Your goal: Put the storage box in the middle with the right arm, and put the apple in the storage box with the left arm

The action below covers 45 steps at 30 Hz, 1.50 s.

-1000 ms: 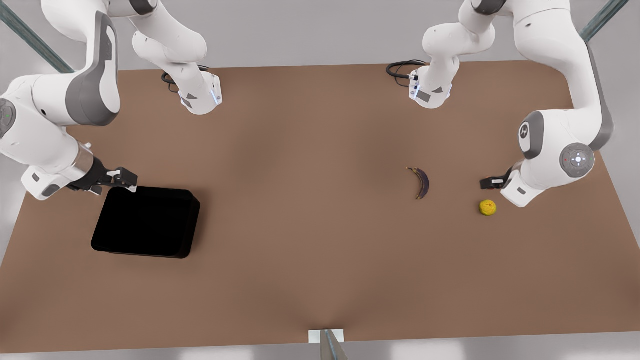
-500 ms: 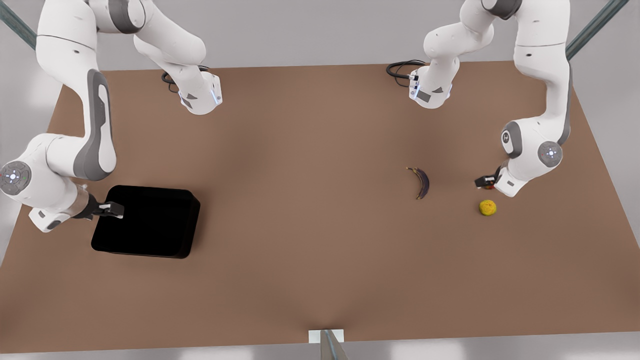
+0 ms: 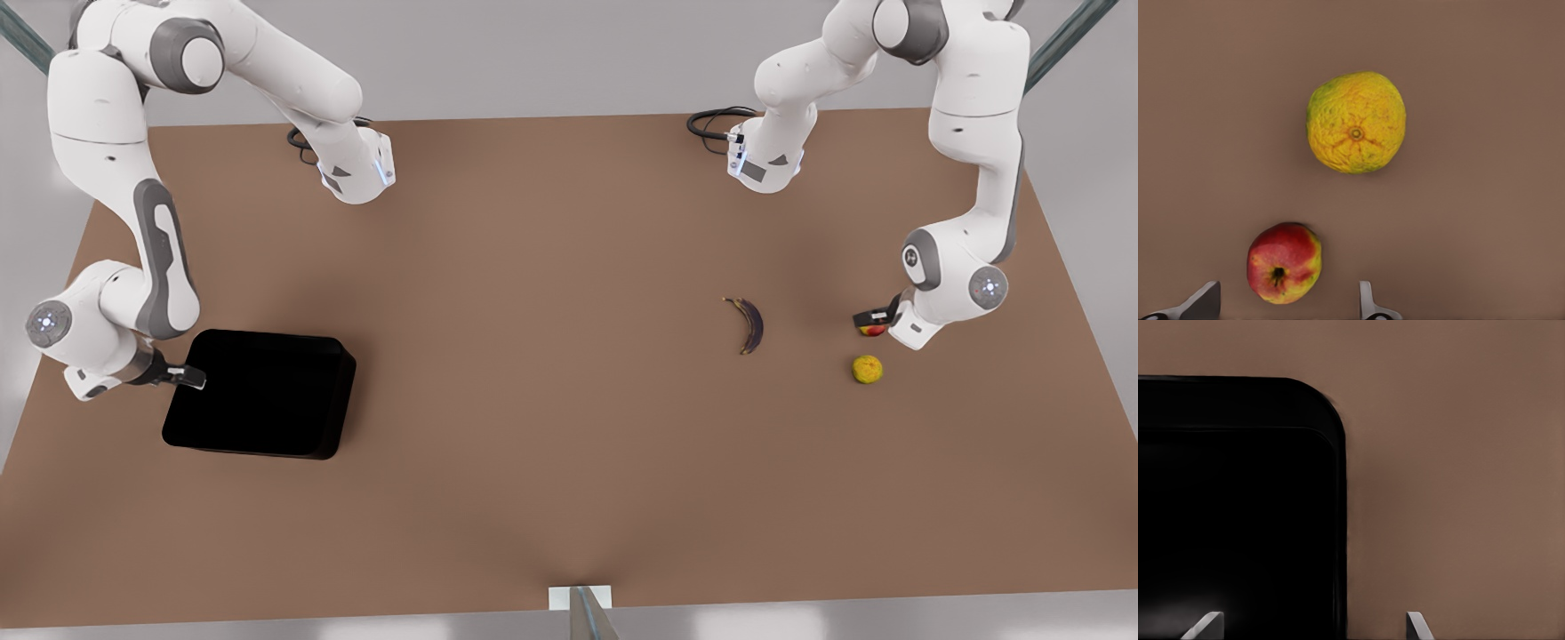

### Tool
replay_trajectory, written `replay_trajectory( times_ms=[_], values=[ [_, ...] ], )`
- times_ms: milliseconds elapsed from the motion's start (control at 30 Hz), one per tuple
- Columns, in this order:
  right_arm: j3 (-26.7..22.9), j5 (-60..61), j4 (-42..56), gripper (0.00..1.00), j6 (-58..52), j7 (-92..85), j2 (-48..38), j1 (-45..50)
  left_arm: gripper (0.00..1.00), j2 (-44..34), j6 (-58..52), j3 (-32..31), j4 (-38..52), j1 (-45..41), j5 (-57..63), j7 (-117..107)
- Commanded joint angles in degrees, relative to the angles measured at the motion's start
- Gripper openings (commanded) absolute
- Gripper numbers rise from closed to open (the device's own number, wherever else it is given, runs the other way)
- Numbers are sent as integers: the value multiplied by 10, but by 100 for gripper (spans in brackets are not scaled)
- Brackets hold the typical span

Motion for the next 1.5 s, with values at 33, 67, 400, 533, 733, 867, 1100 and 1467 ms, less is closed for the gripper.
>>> replay_trajectory(
  times_ms=[33, 67, 400, 533, 733, 867, 1100, 1467],
  values=[
    [0, -2, -8, 100, 8, -1, 3, -2, 100, 0, 27, 1, -10, -1, 1, 0],
    [0, -2, -18, 100, 13, -1, 3, -3, 100, 1, 29, 1, -10, -1, 1, 0],
    [2, -9, -48, 21, 44, -2, 21, -25, 100, 34, 28, 8, 1, 0, 1, 0],
    [5, -8, -49, 21, 44, 4, 23, -25, 100, 48, 28, 8, 11, 2, 1, 0],
    [9, -9, -49, 21, 52, 5, 34, -25, 100, 52, 25, 9, 13, 5, 1, 0],
    [9, -8, -48, 21, 52, -1, 32, -33, 100, 55, 25, 8, 13, 5, 1, 0],
    [62, -1, -27, 21, -81, 7, -33, -35, 73, 55, 25, 9, 13, 5, 1, 0],
    [221, 56, 39, 21, -128, 382, -15, 115, 71, 59, 27, 9, 16, 5, 1, -1]
  ],
)
